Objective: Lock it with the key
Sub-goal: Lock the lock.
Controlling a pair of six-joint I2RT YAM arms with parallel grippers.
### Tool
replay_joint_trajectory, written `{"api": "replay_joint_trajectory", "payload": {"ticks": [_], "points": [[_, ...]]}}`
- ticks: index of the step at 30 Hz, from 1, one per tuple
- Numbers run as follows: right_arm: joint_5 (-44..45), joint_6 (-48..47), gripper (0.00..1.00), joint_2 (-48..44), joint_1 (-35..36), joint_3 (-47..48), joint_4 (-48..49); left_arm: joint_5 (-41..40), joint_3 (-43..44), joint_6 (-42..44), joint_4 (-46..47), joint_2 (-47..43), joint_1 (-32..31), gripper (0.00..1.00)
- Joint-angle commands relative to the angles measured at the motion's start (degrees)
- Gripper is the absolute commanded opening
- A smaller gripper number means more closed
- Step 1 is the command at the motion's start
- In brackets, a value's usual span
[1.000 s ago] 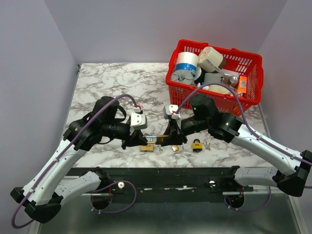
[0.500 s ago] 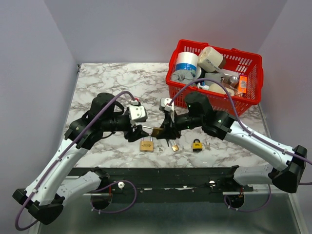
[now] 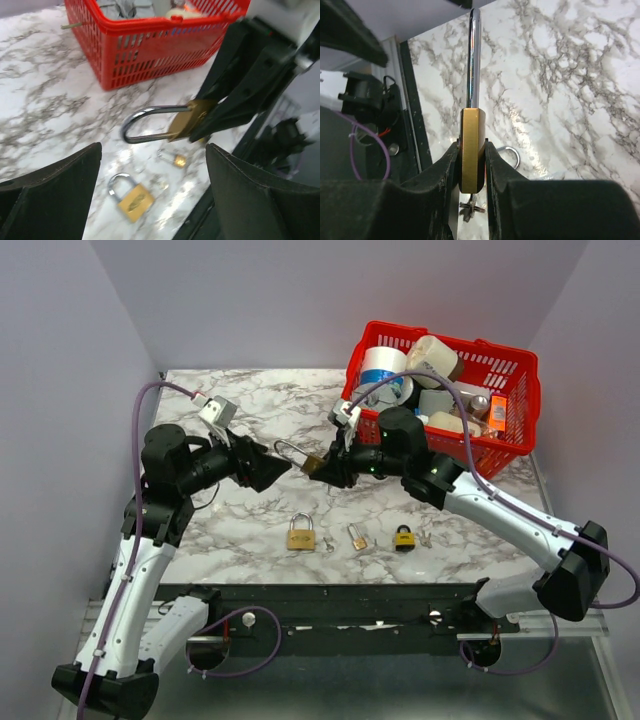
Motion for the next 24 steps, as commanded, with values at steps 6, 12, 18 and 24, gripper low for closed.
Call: {"api": "replay_joint_trajectory", "payload": {"ticks": [6, 12, 18, 24], "points": [[11.6, 1.3, 0.01, 3.6, 0.5, 5.3, 16.9, -13.8, -7.0, -41.6, 15.7, -1.9, 0.5, 0.98], [15.5, 1.8, 0.01, 5.7, 2.1, 6.0, 18.6, -17.6, -9.7, -50.2, 18.1, -0.4, 0.5, 0.99], [16.9, 2.9, 0.01, 7.9, 3.3, 7.1, 19.1, -14.9, -10.8, -53.5, 23.4, 1.2, 0.4, 0.98], [16.9, 3.2, 0.01, 9.8, 4.3, 9.0, 19.8, -15.0, -11.5, -55.3, 23.4, 3.4, 0.4, 0.98]]}}
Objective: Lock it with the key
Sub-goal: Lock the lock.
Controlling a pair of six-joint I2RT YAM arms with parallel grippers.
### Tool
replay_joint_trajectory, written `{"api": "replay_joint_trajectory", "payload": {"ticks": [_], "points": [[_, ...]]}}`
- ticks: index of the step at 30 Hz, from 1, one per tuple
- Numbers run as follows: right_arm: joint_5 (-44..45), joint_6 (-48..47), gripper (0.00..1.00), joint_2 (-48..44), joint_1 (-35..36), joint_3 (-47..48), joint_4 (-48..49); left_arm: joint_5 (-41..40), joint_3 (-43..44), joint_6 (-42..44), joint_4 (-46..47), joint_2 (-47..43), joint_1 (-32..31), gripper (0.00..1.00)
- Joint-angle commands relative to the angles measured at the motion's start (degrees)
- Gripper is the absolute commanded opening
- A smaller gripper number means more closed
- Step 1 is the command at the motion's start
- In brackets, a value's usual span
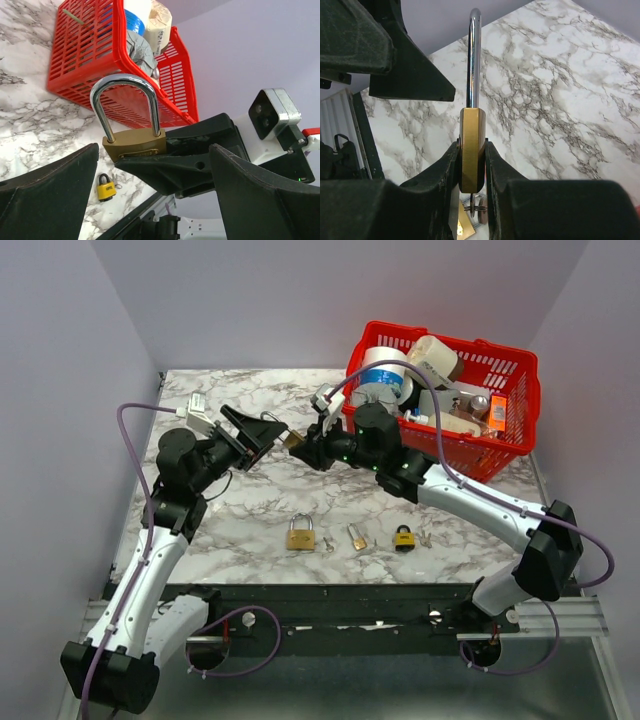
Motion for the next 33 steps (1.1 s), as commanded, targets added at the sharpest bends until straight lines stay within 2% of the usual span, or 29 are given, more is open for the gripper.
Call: {"api": "replay_joint_trajectory", "payload": {"ticks": [1, 12, 20, 22, 27, 30, 33], "points": [[1.5, 0.6, 0.01, 0.5, 0.9, 4.4, 7.7, -0.3, -1.5, -3.9, 2.2, 2.1, 0.2, 0.98], [2.3, 0.4, 0.01, 1.0, 1.7, 4.4, 8.8, -0.5, -0.1, -5.8, 2.3, 5.5, -1.9, 0.92], [2.6, 1.1, 0.01, 2.1, 2.1, 5.3, 8.1, -1.2, -1.1, -6.1, 4.0, 5.6, -3.6, 0.82], [2.6, 1.4, 0.01, 2.0, 2.1, 5.2, 8.1, -1.2, -1.3, -6.1, 4.2, 5.5, -3.6, 0.76], [2.1, 1.7, 0.01, 1.7, 2.2, 4.4, 8.0, -1.9, -1.6, -5.9, 3.9, 5.5, -3.8, 0.73], [1.7, 1.7, 0.01, 1.5, 2.3, 4.1, 7.9, -2.0, -1.8, -5.8, 3.9, 5.5, -3.8, 0.66], [1.3, 1.6, 0.01, 1.3, 2.3, 3.9, 7.5, -2.4, -1.9, -5.1, 3.8, 5.3, -3.7, 0.49]]}}
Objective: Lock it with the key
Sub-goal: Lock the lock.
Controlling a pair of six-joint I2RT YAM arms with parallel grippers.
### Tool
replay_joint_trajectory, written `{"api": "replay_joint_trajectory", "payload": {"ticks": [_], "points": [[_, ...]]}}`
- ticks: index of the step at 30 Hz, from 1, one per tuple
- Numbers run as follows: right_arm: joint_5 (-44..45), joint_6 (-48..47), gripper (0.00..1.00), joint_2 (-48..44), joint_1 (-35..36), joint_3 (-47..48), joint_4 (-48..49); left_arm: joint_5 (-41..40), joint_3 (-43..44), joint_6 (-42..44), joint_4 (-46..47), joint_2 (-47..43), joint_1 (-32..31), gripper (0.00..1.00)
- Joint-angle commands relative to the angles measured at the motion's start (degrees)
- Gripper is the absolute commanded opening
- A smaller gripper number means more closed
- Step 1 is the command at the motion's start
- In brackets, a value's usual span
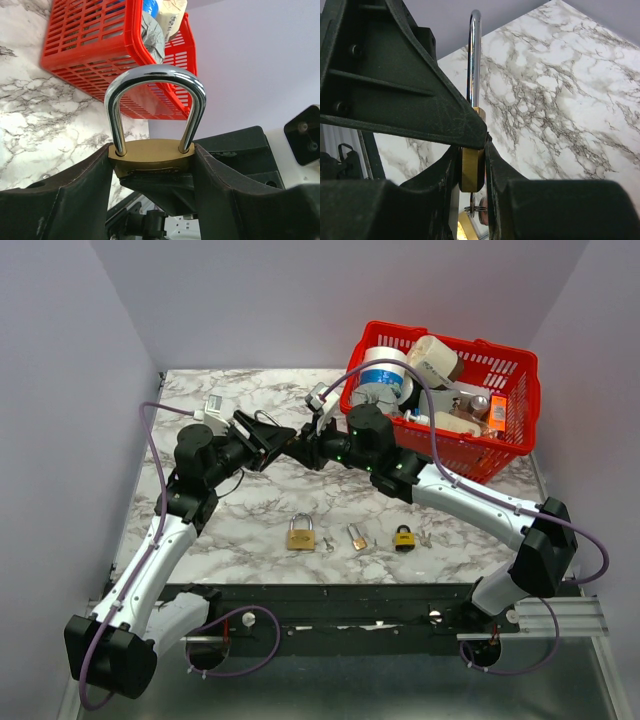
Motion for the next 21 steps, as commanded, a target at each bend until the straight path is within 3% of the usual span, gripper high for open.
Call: {"api": "replay_joint_trajectory", "payload": {"ticks": [1, 4, 5, 6, 8, 11, 21], "points": [[-0.4, 0.7, 0.01, -0.7, 0.6, 2.1, 5.7, -2.2, -0.5, 0.5, 0.3, -0.5, -0.3, 0.36], [1.2, 2.7, 0.16, -0.9, 0.7, 2.8, 2.9, -3.5, -0.2, 1.1, -1.9, -1.2, 0.4, 0.12], [1.1, 2.7, 0.33, -1.1, 0.6, 2.8, 2.5, -3.4, -0.2, 1.3, -2.0, -1.3, 0.5, 0.08], [0.9, 2.6, 0.4, -1.7, 0.5, 2.7, 1.4, -3.3, 0.0, 1.4, -2.1, -1.3, 0.8, 0.03], [0.5, 1.7, 0.52, -2.4, 0.4, 2.5, 0.0, -3.1, 0.6, 1.8, -2.3, -1.3, 1.3, 0.0], [-1.0, 1.1, 0.61, -4.0, -0.4, 1.8, -3.0, -3.1, 1.6, 2.5, -2.3, -1.5, 1.9, 0.0], [-8.8, -3.3, 0.56, -5.5, -2.5, -1.1, -9.0, -2.1, 2.1, 1.7, -1.6, -2.2, 2.3, 0.0]]}}
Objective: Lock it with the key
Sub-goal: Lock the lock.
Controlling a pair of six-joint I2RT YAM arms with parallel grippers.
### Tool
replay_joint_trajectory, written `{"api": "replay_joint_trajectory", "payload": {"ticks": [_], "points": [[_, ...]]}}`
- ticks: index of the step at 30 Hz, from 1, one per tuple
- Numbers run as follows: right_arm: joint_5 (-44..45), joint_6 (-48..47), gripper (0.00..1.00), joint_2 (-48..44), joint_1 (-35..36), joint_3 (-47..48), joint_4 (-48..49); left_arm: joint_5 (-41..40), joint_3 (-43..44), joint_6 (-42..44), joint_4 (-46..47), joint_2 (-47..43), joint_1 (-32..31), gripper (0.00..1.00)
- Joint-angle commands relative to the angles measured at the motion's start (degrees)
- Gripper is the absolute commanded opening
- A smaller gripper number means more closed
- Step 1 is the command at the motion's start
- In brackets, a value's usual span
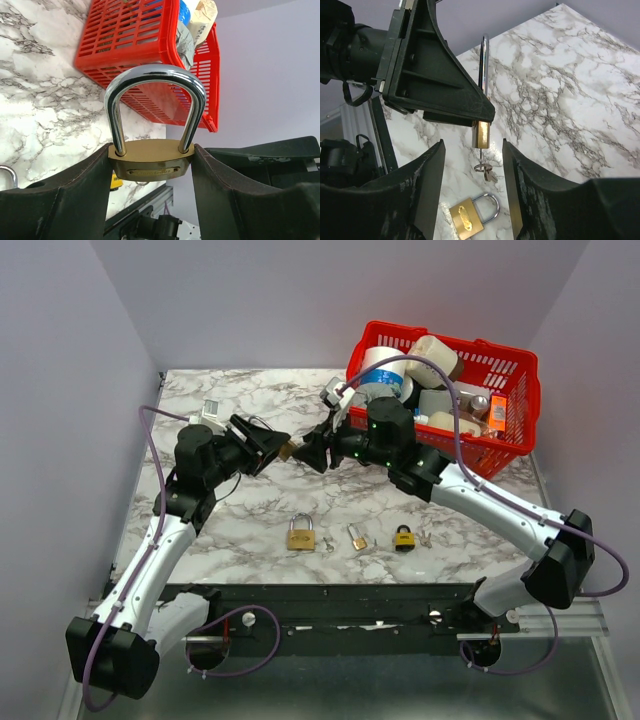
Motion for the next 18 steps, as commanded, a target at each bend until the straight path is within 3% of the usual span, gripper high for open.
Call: {"api": "replay_joint_trajectory", "payload": {"ticks": [1, 15, 18], "points": [[-4.2, -3.3, 0.54, 0.1, -0.1, -1.2, -3.3, 0.2, 2.2, -0.7, 3.7, -2.1, 0.3, 0.0], [-5.7, -4.6, 0.4, 4.3, -0.1, 1.0, -3.0, 1.1, 1.0, -2.7, 5.0, -2.7, 0.3, 0.0], [-5.7, -4.7, 0.28, 5.0, -0.1, 1.0, -1.8, 1.4, 0.3, -2.9, 6.4, -3.0, 0.3, 0.0]]}}
